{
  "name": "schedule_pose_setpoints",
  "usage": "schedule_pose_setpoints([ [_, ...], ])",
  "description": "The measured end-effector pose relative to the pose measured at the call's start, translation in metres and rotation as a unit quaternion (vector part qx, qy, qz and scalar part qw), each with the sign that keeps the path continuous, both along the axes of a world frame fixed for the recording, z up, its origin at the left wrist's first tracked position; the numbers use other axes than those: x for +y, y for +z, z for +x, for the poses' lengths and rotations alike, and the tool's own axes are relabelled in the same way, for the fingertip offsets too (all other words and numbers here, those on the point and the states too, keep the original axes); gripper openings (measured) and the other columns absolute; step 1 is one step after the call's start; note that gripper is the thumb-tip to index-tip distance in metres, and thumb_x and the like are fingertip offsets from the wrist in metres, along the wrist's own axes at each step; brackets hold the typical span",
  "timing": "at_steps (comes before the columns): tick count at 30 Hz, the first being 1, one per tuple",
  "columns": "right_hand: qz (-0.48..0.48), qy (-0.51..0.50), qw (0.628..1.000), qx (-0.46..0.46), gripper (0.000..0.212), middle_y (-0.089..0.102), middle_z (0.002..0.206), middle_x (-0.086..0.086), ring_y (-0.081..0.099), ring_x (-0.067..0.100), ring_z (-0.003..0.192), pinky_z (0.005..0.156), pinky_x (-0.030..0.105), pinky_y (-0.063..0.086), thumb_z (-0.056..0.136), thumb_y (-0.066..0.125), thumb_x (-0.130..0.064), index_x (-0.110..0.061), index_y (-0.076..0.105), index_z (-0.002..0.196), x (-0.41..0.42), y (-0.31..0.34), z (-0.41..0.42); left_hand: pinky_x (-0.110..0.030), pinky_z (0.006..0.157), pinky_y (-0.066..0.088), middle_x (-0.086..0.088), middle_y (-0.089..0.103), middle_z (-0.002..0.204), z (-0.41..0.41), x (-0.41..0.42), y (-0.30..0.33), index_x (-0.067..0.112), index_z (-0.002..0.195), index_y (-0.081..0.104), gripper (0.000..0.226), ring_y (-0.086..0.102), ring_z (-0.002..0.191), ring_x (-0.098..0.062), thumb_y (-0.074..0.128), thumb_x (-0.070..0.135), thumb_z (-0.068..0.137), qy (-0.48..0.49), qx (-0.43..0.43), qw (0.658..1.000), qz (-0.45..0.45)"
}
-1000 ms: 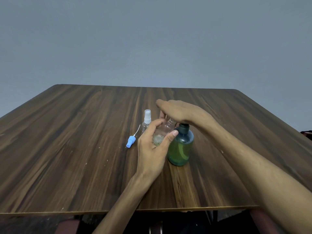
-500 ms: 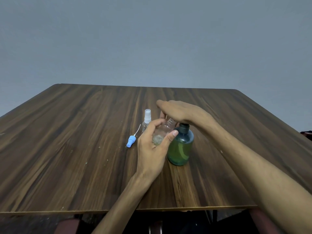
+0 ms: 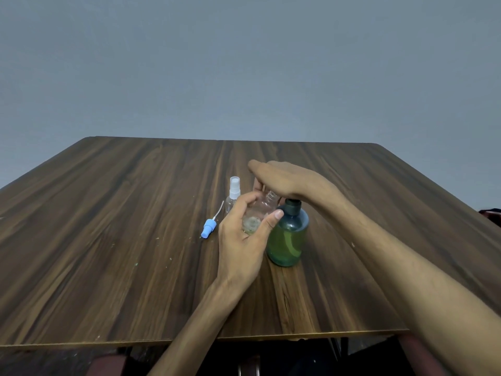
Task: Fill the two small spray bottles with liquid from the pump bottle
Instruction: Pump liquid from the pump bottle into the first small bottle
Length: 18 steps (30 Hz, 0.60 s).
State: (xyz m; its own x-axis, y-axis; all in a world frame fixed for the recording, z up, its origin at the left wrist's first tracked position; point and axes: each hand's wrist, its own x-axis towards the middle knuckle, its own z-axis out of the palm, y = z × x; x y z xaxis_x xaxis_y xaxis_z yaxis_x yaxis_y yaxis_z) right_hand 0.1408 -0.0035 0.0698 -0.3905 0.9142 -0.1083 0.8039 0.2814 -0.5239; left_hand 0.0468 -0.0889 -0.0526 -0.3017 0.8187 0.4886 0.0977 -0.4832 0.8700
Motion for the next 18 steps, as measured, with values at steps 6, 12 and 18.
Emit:
schedule_pose_setpoints([
  [6, -0.013, -0.013, 0.999, 0.046, 0.053, 0.065, 0.082, 0.001, 0.062, 0.027, 0.086, 0.097, 0.051, 0.053, 0.107, 0.026, -0.048, -0.017, 0.064, 0.085, 0.0008, -0.0004, 0.0032, -0.034, 0.094, 0.059, 0.003, 0.078, 0.113, 0.0001, -0.001, 0.0011, 0.021, 0.124, 0.068, 0.036, 0.074, 0.109, -0.018, 0.083, 0.028, 0.092, 0.0, -0.004, 1.0, 0.0],
  [12, -0.012, -0.008, 0.999, 0.037, 0.053, 0.064, 0.082, 0.001, 0.06, 0.025, 0.085, 0.097, 0.049, 0.053, 0.108, 0.026, -0.048, -0.016, 0.063, 0.087, -0.0029, -0.0016, 0.0034, -0.03, 0.093, 0.058, 0.005, 0.077, 0.113, 0.0001, -0.0011, 0.0011, 0.02, 0.123, 0.068, 0.035, 0.073, 0.11, -0.018, 0.082, 0.028, 0.092, 0.005, 0.009, 1.0, 0.006],
  [18, -0.001, -0.001, 1.0, 0.021, 0.051, 0.064, 0.081, 0.0, 0.056, 0.023, 0.082, 0.086, 0.042, 0.049, 0.109, 0.026, -0.043, -0.012, 0.063, 0.091, -0.0038, -0.0011, 0.0023, -0.031, 0.093, 0.059, 0.003, 0.078, 0.113, 0.0001, -0.0008, 0.0017, 0.019, 0.123, 0.068, 0.035, 0.074, 0.109, -0.018, 0.081, 0.025, 0.092, -0.005, 0.003, 1.0, 0.008],
])
